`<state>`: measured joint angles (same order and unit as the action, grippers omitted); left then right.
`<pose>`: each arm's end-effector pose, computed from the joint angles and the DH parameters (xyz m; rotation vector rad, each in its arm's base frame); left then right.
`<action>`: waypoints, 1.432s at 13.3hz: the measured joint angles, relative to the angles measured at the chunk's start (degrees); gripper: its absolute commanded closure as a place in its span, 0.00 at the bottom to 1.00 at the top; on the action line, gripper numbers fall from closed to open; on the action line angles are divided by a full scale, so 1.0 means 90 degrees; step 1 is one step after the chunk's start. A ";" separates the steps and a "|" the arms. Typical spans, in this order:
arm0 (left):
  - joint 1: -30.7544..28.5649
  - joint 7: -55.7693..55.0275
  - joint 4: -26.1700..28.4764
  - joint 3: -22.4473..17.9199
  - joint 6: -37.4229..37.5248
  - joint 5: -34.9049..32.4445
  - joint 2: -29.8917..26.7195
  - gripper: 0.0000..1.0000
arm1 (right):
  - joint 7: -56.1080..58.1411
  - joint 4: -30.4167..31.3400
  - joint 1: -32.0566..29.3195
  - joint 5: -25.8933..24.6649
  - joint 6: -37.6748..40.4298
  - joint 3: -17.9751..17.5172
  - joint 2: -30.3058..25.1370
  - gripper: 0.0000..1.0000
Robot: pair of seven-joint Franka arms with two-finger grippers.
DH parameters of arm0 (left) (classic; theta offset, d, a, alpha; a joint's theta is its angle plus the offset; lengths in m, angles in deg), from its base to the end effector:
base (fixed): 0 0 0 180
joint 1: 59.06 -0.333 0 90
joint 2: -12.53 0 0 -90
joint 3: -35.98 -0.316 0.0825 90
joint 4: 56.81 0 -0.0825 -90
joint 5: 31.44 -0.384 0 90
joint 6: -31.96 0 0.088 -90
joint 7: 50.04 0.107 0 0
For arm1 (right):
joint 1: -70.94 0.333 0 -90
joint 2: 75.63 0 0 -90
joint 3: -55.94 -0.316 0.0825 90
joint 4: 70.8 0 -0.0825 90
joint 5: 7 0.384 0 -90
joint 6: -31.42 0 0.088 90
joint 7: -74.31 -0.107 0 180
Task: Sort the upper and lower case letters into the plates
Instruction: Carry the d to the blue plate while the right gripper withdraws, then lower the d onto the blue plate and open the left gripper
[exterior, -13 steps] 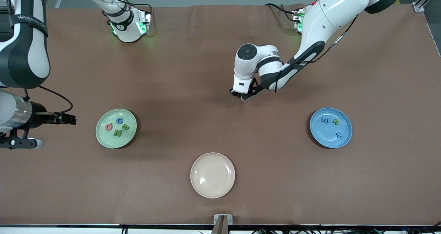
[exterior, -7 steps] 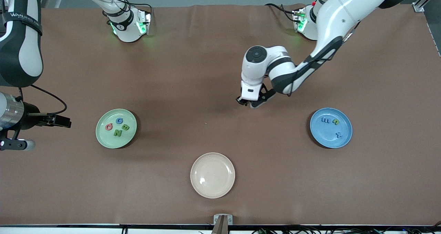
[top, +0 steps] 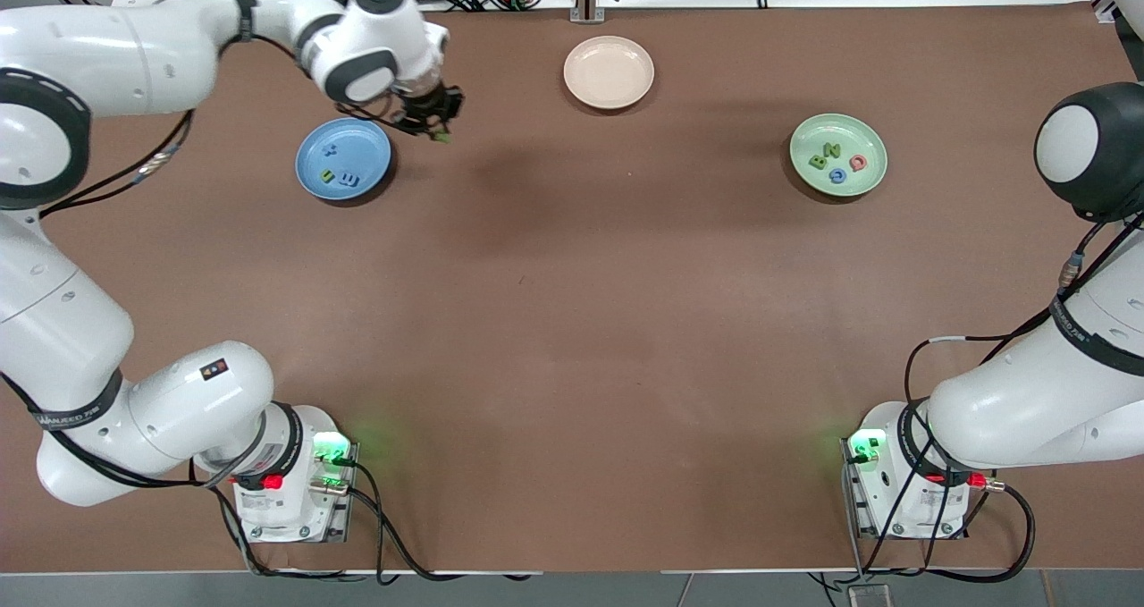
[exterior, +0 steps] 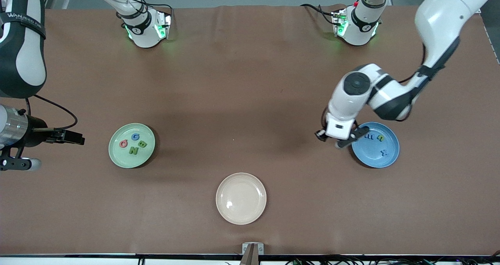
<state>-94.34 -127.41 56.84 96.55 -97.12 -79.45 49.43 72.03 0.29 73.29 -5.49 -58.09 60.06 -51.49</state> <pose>0.5686 -0.2087 0.2828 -3.0472 -0.7173 -0.1817 0.6712 -0.0082 0.5201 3.1322 -0.1049 -0.1550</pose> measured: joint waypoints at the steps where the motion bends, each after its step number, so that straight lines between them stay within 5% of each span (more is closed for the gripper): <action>1: -0.0313 0.0494 0.0002 -0.0004 0.0005 0.0000 0.0008 0.95 | 0.0000 -0.0007 0.0003 -0.0068 0.0043 0.0000 -0.0032 0.00; 7: -0.1437 0.2921 -0.0001 -0.0497 0.0018 0.0000 0.0173 0.94 | 0.0000 0.0509 -0.0005 -0.0093 0.0271 0.0010 -0.0743 0.00; 17: -0.0465 0.3952 -0.0615 -0.1869 -0.0106 -0.0016 0.0647 0.93 | 0.0001 0.1642 -0.0387 -0.0093 0.0247 -0.0290 -0.1929 0.00; 19: -0.0465 0.3961 -0.0636 -0.1878 -0.0113 -0.0016 0.0661 0.75 | 0.0001 0.1783 -0.0392 -0.0093 0.0247 -0.0327 -0.2073 0.00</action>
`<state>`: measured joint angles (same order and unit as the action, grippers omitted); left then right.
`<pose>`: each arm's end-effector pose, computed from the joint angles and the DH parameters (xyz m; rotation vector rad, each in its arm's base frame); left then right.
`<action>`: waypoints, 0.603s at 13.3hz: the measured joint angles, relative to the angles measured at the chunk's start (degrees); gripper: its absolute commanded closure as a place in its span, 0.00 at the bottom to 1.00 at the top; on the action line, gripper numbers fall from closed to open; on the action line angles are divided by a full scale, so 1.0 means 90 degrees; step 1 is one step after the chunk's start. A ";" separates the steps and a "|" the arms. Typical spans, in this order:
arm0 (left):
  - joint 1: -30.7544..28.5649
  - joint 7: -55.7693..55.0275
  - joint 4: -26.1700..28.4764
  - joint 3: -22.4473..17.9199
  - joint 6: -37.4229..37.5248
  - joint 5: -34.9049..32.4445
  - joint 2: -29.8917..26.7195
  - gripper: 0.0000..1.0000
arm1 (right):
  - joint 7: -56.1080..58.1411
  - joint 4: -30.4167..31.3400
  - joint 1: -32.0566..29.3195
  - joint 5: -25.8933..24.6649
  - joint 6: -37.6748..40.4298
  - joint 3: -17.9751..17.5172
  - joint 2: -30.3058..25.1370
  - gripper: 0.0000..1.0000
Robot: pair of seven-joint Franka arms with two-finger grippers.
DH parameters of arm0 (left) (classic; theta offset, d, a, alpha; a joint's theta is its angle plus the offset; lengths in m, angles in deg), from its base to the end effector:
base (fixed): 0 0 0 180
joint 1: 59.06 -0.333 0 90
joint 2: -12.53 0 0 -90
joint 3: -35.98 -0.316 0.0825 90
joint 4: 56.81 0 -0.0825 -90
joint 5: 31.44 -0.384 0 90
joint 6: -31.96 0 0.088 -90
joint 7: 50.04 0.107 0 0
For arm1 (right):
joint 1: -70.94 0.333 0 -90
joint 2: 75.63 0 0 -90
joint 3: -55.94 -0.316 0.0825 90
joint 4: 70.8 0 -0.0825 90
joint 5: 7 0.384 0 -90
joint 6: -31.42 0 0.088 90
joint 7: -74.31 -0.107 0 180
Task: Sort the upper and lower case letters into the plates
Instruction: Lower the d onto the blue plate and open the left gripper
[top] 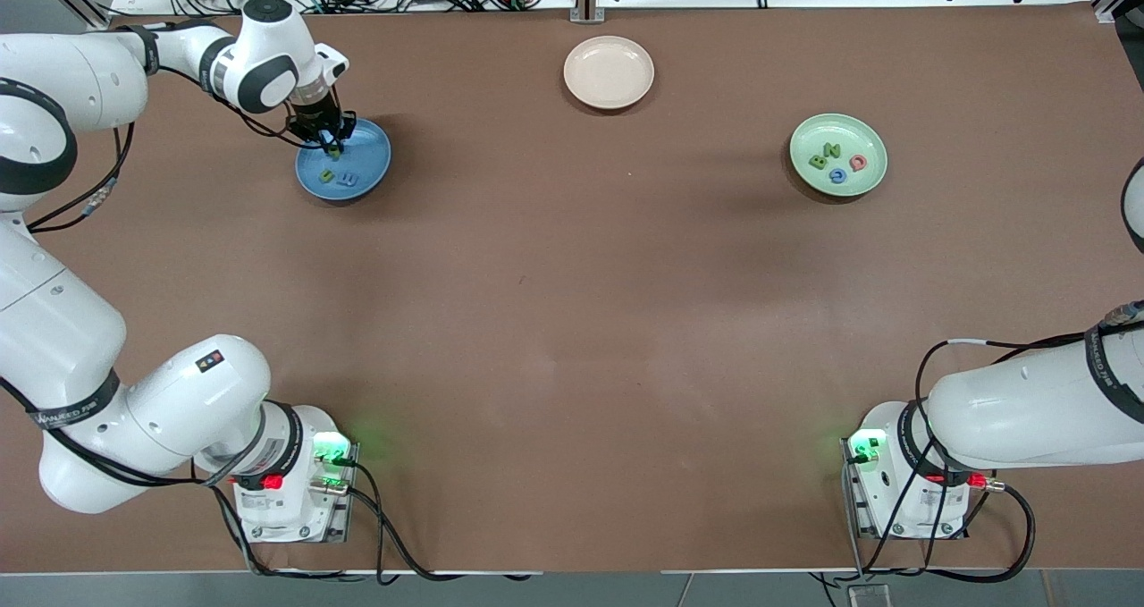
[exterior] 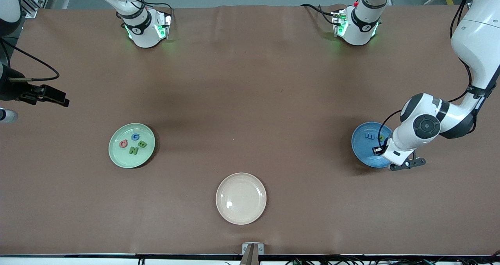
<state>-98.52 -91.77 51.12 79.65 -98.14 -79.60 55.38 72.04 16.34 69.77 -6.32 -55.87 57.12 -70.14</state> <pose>0.6204 -0.0063 0.1903 -3.0117 -0.2736 0.0016 0.5770 -0.0218 0.5897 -3.1257 0.1261 0.1458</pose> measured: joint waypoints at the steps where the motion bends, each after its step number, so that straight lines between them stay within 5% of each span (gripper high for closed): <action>1: 0.0000 0.0001 -0.0005 -0.0001 -0.0003 0.0000 0.0001 0.52 | 0.0000 0.0048 0.0000 0.0000 0.0000 -0.0011 -0.0039 0.00; 2: 0.0000 0.0003 -0.0012 -0.0003 -0.0005 0.0000 0.0001 0.22 | 0.0000 0.0087 0.0000 0.0000 0.0000 -0.0023 -0.0066 0.00; 4: 0.0000 0.0007 -0.0043 -0.0002 -0.0019 0.0000 0.0001 0.00 | 0.0000 0.0194 0.0018 0.0001 -0.0006 -0.0071 -0.0136 0.00; 8: -0.0020 0.0003 -0.0219 0.0201 -0.0032 0.0003 -0.0086 0.00 | 0.0000 0.0420 0.0167 0.0001 -0.0063 -0.0098 -0.0350 0.00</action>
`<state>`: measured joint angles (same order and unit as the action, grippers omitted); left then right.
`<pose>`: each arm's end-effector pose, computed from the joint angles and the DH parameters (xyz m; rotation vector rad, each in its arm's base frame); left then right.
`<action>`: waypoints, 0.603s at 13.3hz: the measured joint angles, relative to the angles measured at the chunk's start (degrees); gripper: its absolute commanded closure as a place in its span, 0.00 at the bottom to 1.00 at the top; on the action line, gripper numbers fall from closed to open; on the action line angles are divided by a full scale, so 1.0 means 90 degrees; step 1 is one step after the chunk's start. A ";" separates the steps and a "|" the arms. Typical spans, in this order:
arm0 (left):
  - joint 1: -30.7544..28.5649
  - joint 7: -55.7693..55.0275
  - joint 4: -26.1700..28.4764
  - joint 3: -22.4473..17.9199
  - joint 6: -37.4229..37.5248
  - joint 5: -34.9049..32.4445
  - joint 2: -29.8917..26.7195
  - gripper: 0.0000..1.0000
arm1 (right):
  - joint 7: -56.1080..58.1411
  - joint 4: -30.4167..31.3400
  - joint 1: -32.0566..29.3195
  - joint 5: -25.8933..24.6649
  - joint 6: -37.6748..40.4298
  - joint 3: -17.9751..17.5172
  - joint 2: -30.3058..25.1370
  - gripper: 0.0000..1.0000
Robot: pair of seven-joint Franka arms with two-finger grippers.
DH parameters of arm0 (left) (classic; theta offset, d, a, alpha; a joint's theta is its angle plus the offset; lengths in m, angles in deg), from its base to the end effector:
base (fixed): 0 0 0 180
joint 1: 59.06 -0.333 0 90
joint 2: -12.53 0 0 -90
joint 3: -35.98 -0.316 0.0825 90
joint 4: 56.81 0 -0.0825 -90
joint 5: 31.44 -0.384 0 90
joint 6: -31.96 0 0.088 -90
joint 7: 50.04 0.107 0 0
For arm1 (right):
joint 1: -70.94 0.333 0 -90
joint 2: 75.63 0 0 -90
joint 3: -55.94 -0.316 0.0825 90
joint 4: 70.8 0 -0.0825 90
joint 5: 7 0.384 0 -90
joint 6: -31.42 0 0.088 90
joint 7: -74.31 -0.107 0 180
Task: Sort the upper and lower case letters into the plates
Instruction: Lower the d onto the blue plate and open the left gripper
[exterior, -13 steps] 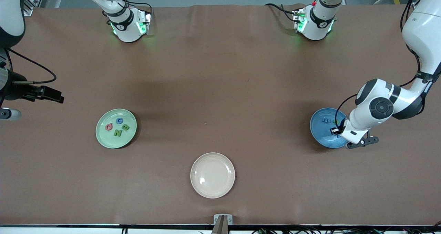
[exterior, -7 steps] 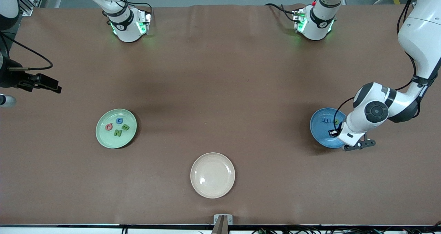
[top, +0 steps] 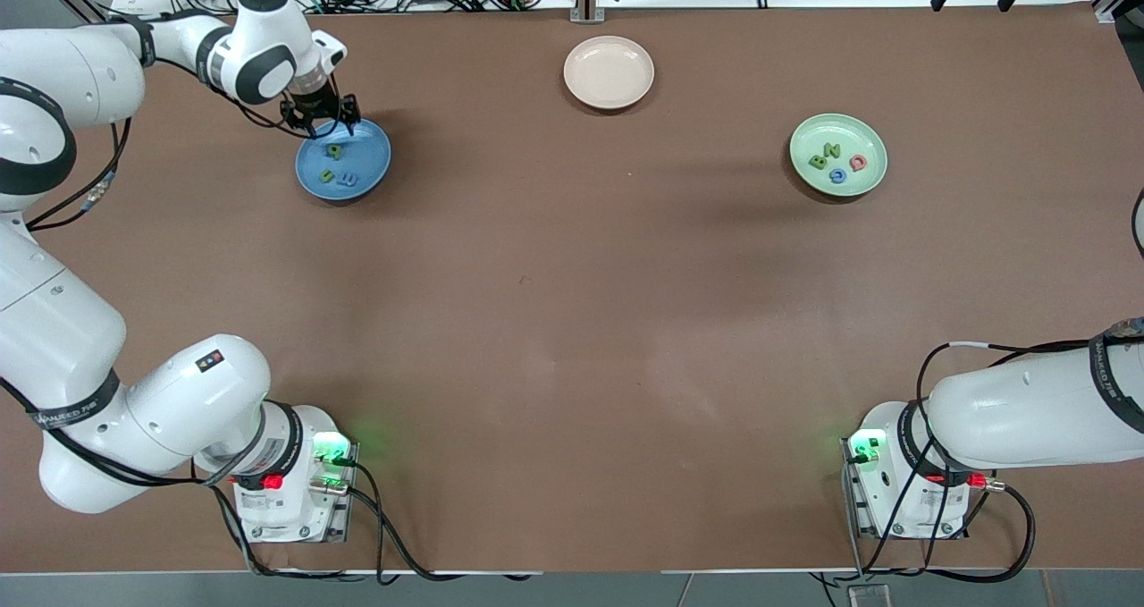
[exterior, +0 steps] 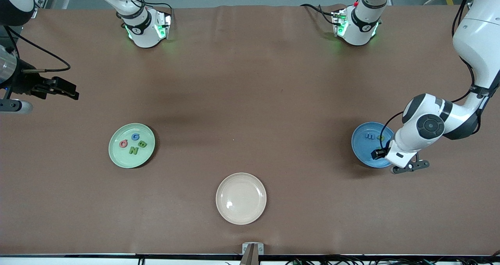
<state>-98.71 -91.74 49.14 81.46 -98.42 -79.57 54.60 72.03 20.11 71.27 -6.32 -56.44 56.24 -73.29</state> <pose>0.6356 -0.0132 0.2176 -3.0246 -0.2733 -0.0858 0.5610 0.0017 0.5912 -3.1278 0.0616 0.1476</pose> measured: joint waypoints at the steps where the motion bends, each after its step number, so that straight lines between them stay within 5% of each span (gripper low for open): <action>1: -0.0008 -0.0014 -0.0034 0.0094 0.0034 0.0044 -0.0110 0.00 | 0.0000 0.0027 0.0001 0.0000 -0.0001 0.0000 -0.0032 0.00; 8: -0.0007 -0.0014 -0.0028 0.0303 0.0411 0.0400 -0.0733 0.01 | 0.0000 0.0156 -0.0049 0.0000 0.0001 0.0026 -0.0255 0.00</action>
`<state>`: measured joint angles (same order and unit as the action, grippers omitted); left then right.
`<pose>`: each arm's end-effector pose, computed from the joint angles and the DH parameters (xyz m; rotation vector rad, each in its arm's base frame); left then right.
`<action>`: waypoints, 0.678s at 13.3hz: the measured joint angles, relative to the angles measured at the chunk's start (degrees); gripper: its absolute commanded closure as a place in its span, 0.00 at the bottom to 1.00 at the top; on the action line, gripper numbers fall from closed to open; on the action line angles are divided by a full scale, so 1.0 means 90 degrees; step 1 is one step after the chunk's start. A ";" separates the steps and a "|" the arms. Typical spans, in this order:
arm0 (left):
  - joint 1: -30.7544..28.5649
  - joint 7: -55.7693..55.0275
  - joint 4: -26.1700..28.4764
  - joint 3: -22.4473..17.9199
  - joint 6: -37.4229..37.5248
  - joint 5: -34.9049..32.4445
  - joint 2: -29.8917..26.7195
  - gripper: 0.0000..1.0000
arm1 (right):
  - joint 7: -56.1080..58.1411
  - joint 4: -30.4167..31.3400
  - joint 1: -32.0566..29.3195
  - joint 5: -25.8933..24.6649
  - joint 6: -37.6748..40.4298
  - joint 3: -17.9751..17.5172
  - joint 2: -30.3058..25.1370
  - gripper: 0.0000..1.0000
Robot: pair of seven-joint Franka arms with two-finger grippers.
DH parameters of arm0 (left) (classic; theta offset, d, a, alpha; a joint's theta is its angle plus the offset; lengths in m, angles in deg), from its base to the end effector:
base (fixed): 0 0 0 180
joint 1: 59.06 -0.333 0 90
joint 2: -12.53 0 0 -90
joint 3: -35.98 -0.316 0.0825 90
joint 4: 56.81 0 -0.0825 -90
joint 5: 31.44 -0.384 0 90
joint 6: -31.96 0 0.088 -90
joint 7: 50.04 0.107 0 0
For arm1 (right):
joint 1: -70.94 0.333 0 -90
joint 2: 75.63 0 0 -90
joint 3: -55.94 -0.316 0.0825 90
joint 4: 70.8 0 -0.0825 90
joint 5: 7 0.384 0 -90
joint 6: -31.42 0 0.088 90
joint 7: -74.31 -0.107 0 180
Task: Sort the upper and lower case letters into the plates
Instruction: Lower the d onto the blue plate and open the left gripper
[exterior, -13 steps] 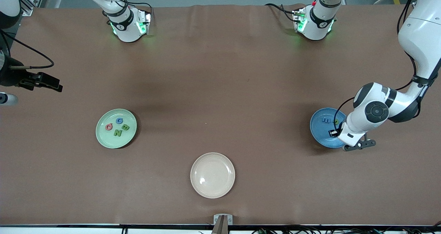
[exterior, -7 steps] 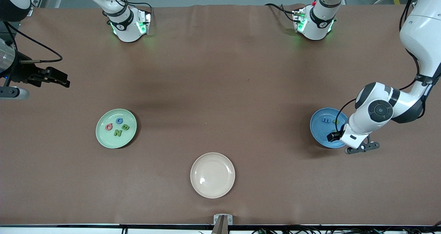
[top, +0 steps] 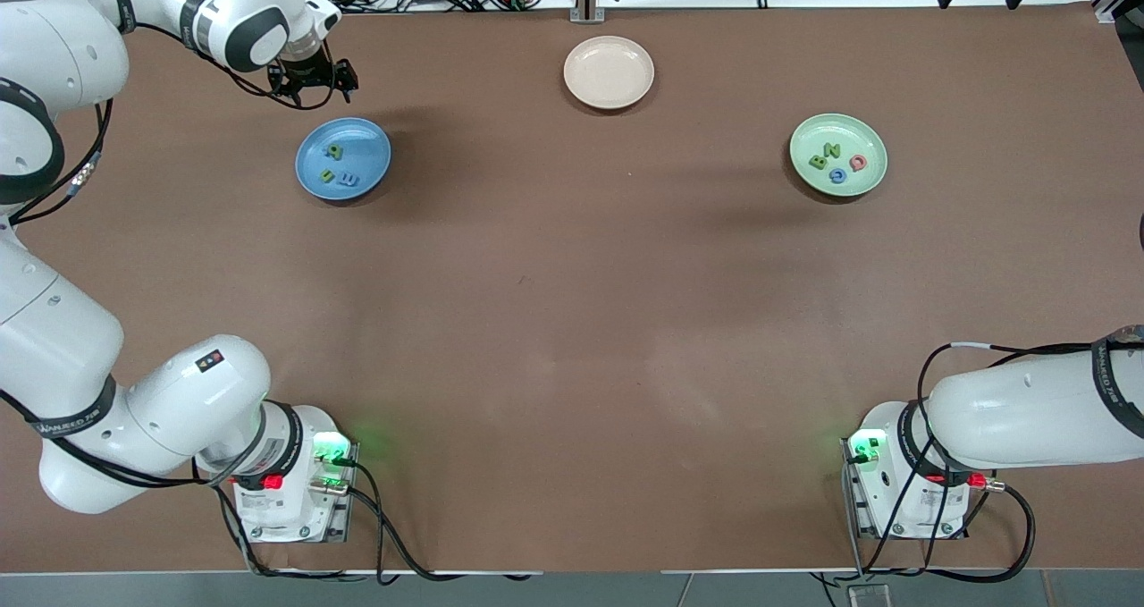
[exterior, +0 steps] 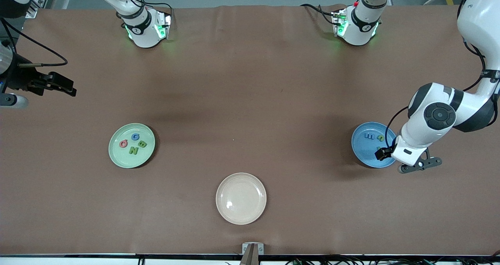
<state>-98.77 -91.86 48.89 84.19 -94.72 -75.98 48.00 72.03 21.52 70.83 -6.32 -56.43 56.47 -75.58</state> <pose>0.6388 -0.0284 0.2810 -2.9843 -0.2959 -0.1440 0.5491 -0.0048 0.6019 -3.1274 0.0797 0.1237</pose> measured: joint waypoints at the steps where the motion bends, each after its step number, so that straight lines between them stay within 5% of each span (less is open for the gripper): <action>1: -0.0002 0.0000 0.0010 -0.0002 0.0000 0.0000 0.0000 0.00 | 0.0000 0.0094 -0.0011 0.0000 0.0000 0.0006 -0.0105 0.00; 6: -0.0031 0.0218 -0.0135 0.0003 0.0194 0.0058 -0.0001 0.01 | 0.0000 0.0344 -0.0014 0.0000 0.0069 0.0007 -0.0486 0.00; 9: -0.0002 0.0981 -0.0495 0.0048 0.0522 0.0825 -0.0019 0.01 | 0.0000 0.0357 -0.0014 0.0000 0.0111 0.0000 -0.0553 0.00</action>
<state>-98.79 -83.03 44.44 84.62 -90.03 -68.55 47.83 72.03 24.74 70.70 -6.32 -55.43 56.47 -80.56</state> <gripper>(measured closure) 0.004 0.000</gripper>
